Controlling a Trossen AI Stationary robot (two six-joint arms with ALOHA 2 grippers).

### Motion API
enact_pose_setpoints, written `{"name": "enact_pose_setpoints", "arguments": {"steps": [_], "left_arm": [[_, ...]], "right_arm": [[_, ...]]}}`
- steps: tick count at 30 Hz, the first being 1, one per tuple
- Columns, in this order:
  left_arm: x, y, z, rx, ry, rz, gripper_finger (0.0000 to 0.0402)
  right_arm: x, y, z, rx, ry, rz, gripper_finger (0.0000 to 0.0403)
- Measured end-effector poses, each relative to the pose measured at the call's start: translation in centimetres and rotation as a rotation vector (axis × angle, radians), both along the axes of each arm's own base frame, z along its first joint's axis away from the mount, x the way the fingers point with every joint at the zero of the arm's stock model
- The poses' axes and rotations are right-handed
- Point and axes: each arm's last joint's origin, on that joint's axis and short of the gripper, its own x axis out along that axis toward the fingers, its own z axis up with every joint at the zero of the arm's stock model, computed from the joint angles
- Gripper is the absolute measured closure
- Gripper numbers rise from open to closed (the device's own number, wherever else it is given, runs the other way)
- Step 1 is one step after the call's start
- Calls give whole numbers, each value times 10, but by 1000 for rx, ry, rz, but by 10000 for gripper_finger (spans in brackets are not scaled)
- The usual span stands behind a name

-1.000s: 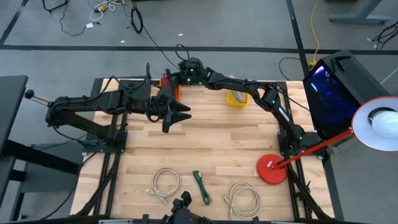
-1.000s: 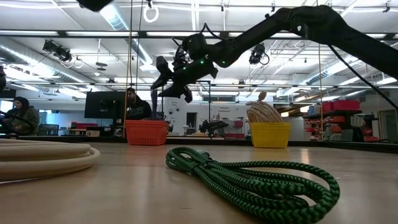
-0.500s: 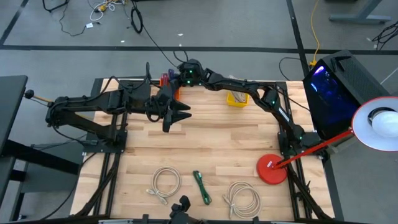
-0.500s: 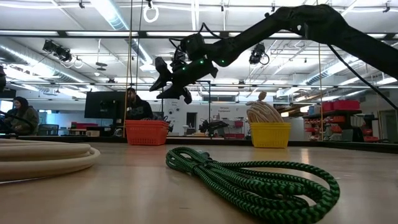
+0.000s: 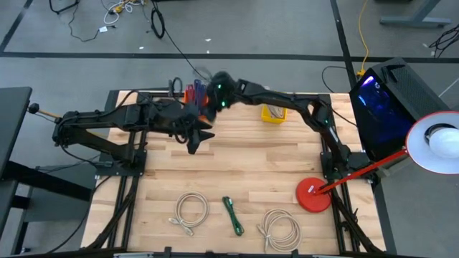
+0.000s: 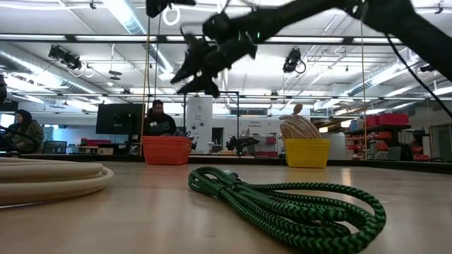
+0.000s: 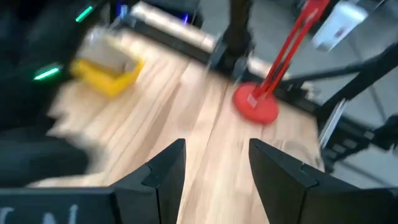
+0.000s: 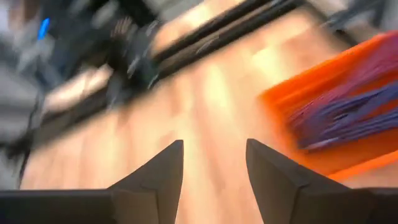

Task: Pick & Place USB Port
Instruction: Put the brown HDMI cable into the yellow bin

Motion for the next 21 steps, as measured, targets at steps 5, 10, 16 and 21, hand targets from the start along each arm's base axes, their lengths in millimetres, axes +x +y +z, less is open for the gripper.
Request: {"name": "enact_pose_setpoints", "arguments": {"steps": [5, 10, 16, 21], "left_arm": [[-7, -1, -12, -45, 134, 21, 220], [-15, -6, -19, -74, 233, 44, 220], [-27, -14, -30, -11, 395, 146, 220], [-28, -21, -42, -14, 514, 156, 220]], "right_arm": [[-19, 43, 43, -82, 31, 135, 230], [-53, 83, 80, -190, 113, 163, 230], [-107, 119, 95, -221, 96, 124, 230], [-150, 145, 96, -157, -41, 52, 230]]}}
